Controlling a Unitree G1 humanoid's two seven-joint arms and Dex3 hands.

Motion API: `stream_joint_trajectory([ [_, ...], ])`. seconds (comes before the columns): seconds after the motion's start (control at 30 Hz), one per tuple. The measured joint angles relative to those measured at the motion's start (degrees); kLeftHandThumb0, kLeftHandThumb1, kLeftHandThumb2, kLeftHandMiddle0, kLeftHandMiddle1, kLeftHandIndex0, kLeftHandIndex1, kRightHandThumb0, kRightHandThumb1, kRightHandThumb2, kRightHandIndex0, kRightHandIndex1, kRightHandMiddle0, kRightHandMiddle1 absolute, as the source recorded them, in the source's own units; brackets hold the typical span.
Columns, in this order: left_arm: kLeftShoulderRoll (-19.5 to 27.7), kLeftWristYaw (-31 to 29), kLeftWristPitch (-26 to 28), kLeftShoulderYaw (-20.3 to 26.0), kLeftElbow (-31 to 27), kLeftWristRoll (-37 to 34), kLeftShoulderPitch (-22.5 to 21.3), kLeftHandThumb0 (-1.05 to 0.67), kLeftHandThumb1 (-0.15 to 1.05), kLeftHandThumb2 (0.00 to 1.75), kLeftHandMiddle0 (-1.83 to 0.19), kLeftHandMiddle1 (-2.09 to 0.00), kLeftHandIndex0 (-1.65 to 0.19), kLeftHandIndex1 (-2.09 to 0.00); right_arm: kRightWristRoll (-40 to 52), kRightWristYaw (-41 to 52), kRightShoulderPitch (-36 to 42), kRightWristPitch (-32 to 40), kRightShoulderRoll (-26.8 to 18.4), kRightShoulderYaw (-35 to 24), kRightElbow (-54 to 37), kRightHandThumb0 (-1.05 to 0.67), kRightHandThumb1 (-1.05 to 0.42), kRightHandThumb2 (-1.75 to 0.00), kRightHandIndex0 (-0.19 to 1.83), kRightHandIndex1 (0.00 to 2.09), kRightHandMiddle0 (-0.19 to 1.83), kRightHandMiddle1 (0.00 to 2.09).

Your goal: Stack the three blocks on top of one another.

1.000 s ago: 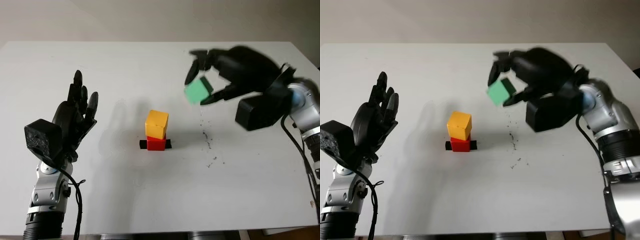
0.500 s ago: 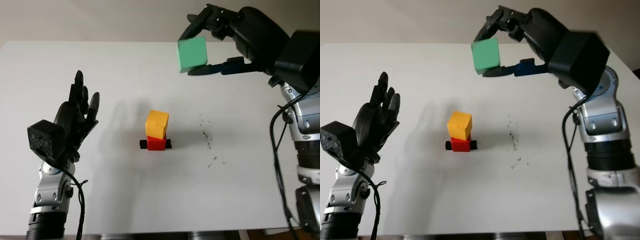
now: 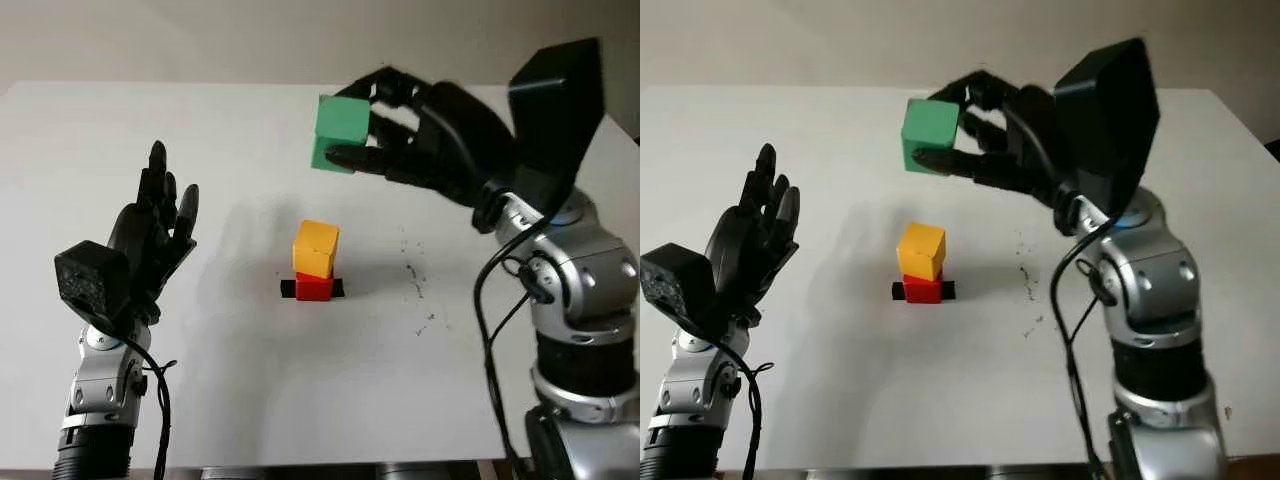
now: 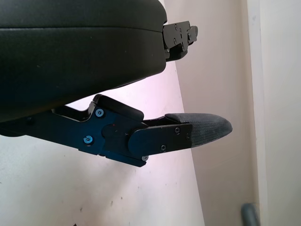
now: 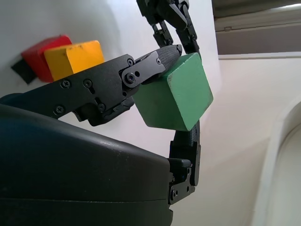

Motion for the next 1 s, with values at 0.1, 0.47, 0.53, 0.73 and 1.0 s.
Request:
stream_joint_trajectory([
  [0.1, 0.0, 0.0, 0.0, 0.0, 0.0, 0.0, 0.0, -0.72, 1.05, 0.5, 0.16, -0.05, 0.17, -0.05, 0.0, -1.3, 1.5, 0.9, 1.6, 0.4, 0.0, -0.42, -1.0, -0.05, 0.17, 0.04, 0.19, 1.59],
  [0.47, 0.2, 0.1, 0.3, 0.0, 0.0, 1.1, 0.0, -0.76, 1.05, 0.48, 0.14, -0.05, 0.15, -0.06, -2.3, -3.1, 7.4, -3.8, 3.8, 3.4, 2.0, -0.41, -0.98, -0.05, 0.18, 0.05, 0.21, 1.57],
  [0.53, 0.3, 0.3, 0.6, 0.0, 0.0, 1.5, 0.0, -0.77, 1.05, 0.47, 0.14, -0.06, 0.15, -0.06, -3.1, -3.1, 8.4, -5.7, 3.9, 4.1, 3.1, -0.4, -0.98, -0.05, 0.18, 0.05, 0.22, 1.58],
  [0.73, 0.4, 0.3, 0.7, 0.0, 0.0, 2.2, 0.0, -0.79, 1.05, 0.47, 0.13, -0.06, 0.14, -0.06, -5.1, -2.7, 10.2, -8.7, 3.9, 5.2, 4.3, -0.41, -0.97, -0.05, 0.2, 0.06, 0.24, 1.58],
  [1.0, 0.4, 0.6, 0.7, -0.2, -0.1, 3.0, 0.0, -0.78, 1.05, 0.48, 0.12, -0.06, 0.12, -0.06, -6.0, -0.6, 11.0, -9.0, 3.4, 5.7, 4.3, -0.4, -0.97, -0.05, 0.19, 0.05, 0.23, 1.57],
])
